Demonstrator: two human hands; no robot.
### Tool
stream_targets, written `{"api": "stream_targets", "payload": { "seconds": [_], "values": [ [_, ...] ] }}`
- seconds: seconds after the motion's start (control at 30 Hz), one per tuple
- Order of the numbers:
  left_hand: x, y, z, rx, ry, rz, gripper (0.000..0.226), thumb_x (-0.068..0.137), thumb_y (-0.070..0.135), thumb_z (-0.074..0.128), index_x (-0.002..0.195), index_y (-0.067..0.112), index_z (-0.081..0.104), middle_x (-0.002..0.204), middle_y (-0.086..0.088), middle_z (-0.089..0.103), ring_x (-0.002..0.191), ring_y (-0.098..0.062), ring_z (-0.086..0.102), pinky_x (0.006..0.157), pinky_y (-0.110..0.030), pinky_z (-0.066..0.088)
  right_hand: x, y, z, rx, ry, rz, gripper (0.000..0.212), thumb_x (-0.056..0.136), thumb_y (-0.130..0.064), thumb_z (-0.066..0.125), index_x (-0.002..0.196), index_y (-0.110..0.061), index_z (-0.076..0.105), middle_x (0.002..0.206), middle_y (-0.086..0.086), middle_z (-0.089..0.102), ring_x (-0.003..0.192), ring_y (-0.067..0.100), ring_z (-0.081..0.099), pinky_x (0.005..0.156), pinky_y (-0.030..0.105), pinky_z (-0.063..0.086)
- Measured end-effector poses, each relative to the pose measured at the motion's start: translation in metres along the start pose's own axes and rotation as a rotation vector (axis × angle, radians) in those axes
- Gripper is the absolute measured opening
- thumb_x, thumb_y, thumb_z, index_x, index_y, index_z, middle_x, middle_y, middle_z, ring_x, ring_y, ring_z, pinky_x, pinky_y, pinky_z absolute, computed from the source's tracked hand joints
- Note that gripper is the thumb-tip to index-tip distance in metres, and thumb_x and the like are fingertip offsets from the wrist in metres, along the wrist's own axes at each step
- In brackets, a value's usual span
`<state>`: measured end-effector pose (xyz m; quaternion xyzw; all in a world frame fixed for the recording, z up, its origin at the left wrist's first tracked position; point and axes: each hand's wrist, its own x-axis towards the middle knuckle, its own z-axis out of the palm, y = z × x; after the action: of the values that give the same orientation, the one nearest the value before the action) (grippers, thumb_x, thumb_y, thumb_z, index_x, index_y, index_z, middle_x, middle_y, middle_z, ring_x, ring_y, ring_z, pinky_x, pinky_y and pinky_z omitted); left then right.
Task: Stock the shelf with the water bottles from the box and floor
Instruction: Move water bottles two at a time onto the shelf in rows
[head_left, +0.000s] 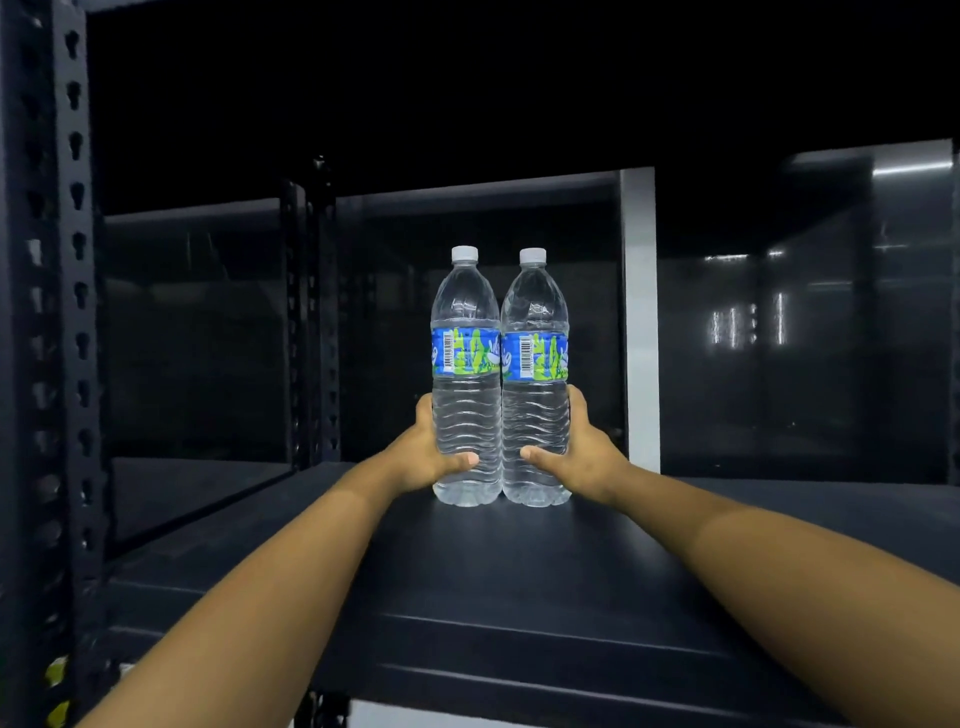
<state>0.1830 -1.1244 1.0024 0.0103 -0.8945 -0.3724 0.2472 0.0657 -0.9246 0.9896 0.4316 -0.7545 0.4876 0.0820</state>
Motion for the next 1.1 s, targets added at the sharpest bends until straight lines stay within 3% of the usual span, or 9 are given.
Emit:
{"api": "stream_targets", "payload": {
  "seconds": [0.13,0.43,0.6,0.77,0.9,1.0,1.1],
  "values": [
    [0.015,-0.004,-0.004,0.047,-0.024,-0.014,0.099,0.084,0.021,0.074,0.148,0.020,-0.002,0.131,0.009,0.038,0.126,-0.013,0.042,0.108,-0.036,0.036,0.014,0.002,0.004,0.000,-0.006,0.016,0.097,0.083,-0.029,0.074,0.149,-0.038,0.003,0.126,-0.006,0.061,0.112,0.016,0.060,0.101,0.034,0.046],
    [0.033,-0.020,-0.007,0.025,-0.021,-0.032,0.097,0.084,0.019,0.075,0.147,0.025,0.001,0.133,0.007,0.045,0.128,-0.016,0.045,0.111,-0.041,0.036,0.035,0.013,0.013,-0.041,0.021,0.024,0.101,0.082,-0.035,0.074,0.150,-0.036,0.000,0.126,-0.008,0.062,0.110,0.016,0.061,0.098,0.035,0.048],
    [0.036,-0.026,-0.004,-0.039,0.001,-0.039,0.094,0.085,0.017,0.073,0.147,0.030,0.003,0.132,0.008,0.048,0.126,-0.014,0.046,0.106,-0.034,0.037,0.038,0.019,0.014,-0.021,0.038,0.017,0.101,0.080,-0.037,0.075,0.149,-0.039,0.001,0.126,-0.009,0.061,0.110,0.015,0.062,0.099,0.036,0.048],
    [0.034,-0.029,-0.002,-0.121,0.071,-0.048,0.098,0.080,0.016,0.078,0.148,0.031,0.008,0.120,0.018,0.054,0.121,-0.011,0.052,0.109,-0.038,0.039,0.035,0.017,0.016,0.037,0.063,0.019,0.098,0.080,-0.034,0.076,0.147,-0.041,0.005,0.124,-0.013,0.061,0.110,0.013,0.061,0.102,0.036,0.045],
    [0.032,-0.023,0.001,-0.141,0.129,-0.032,0.095,0.079,0.026,0.079,0.148,0.029,0.013,0.122,0.015,0.055,0.120,-0.012,0.054,0.108,-0.038,0.041,0.030,0.011,0.015,0.058,0.065,0.010,0.099,0.083,-0.030,0.075,0.150,-0.032,0.003,0.120,-0.014,0.055,0.109,0.012,0.056,0.098,0.029,0.041],
    [0.032,-0.018,0.001,-0.130,0.193,-0.011,0.101,0.079,0.033,0.079,0.150,0.029,0.007,0.121,0.015,0.054,0.121,-0.014,0.053,0.107,-0.040,0.040,0.030,0.006,0.014,0.038,0.101,-0.036,0.095,0.082,-0.033,0.076,0.149,-0.028,0.009,0.121,-0.014,0.054,0.112,0.010,0.055,0.094,0.026,0.039],
    [0.034,-0.009,-0.004,-0.113,0.251,-0.014,0.105,0.080,0.032,0.077,0.153,0.025,0.002,0.117,0.013,0.051,0.117,-0.014,0.053,0.105,-0.036,0.040,0.031,0.002,0.012,0.032,0.180,-0.051,0.097,0.080,-0.036,0.077,0.150,-0.025,0.012,0.129,-0.010,0.053,0.119,0.012,0.050,0.101,0.031,0.040]
  ]
}}
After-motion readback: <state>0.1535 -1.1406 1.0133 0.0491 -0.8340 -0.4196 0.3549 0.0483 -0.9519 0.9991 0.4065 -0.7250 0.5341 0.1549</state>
